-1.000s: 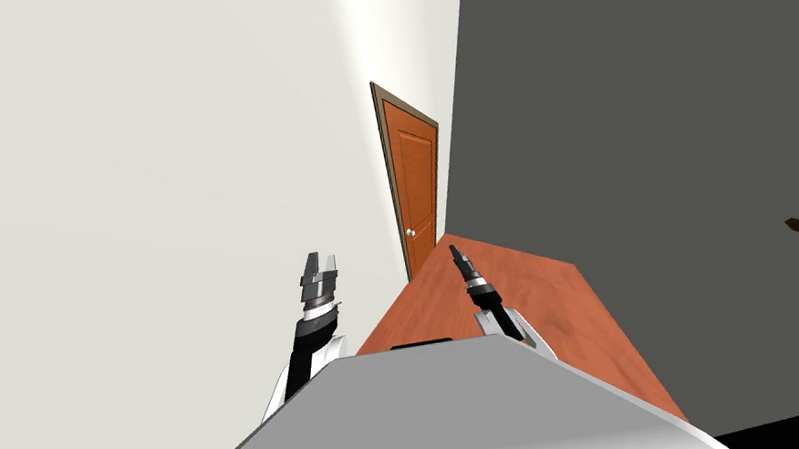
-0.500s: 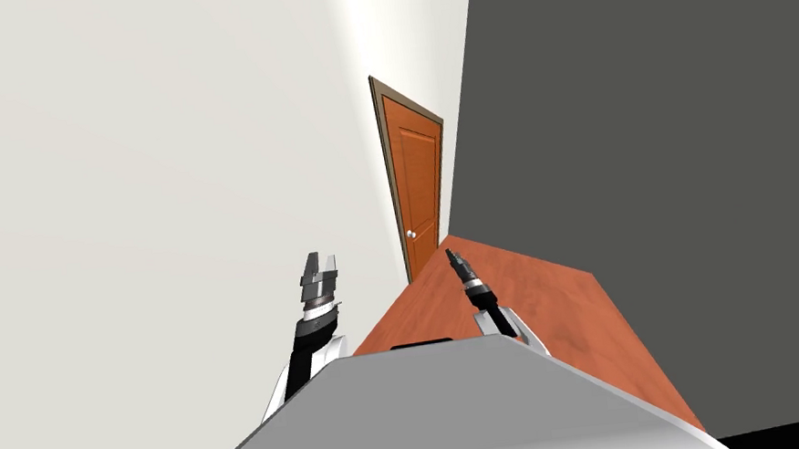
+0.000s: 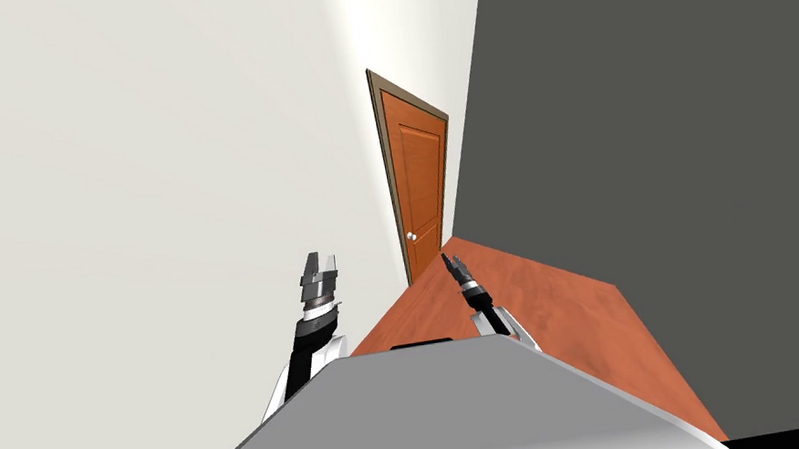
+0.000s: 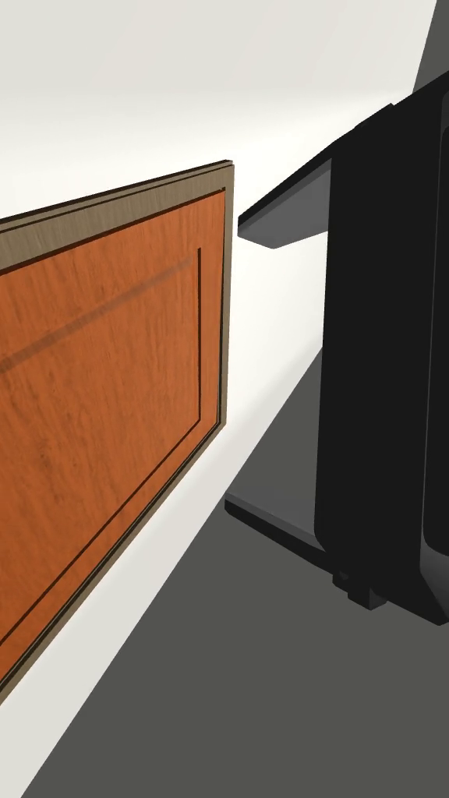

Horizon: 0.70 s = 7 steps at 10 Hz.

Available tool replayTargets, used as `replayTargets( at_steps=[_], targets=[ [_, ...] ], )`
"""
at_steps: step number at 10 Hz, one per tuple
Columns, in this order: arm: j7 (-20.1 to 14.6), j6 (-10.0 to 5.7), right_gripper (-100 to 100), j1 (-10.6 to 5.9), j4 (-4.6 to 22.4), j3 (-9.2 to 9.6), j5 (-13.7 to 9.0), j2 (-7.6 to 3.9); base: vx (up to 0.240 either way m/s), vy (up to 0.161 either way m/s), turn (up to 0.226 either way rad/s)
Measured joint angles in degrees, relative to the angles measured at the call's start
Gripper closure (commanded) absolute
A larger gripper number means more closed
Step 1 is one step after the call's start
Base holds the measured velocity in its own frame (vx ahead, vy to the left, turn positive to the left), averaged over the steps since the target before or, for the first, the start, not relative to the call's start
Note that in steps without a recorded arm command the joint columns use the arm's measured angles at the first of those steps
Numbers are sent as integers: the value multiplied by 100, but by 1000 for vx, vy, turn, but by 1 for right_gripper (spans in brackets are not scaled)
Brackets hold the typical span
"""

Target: Pull the door open

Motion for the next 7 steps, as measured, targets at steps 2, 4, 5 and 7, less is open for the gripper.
replayTargets(
  at_steps=[2,4,5,7],
  targets=[
    [235,-100,-100,-122,306,-14,111,-1,63,-93,90],
    [470,-232,-100,-218,616,-29,220,5,82,-92,93],
    [584,-277,-100,-276,754,-34,276,8,77,-99,79],
    [801,-307,-100,-356,947,-23,398,17,81,-97,96]
  ],
)
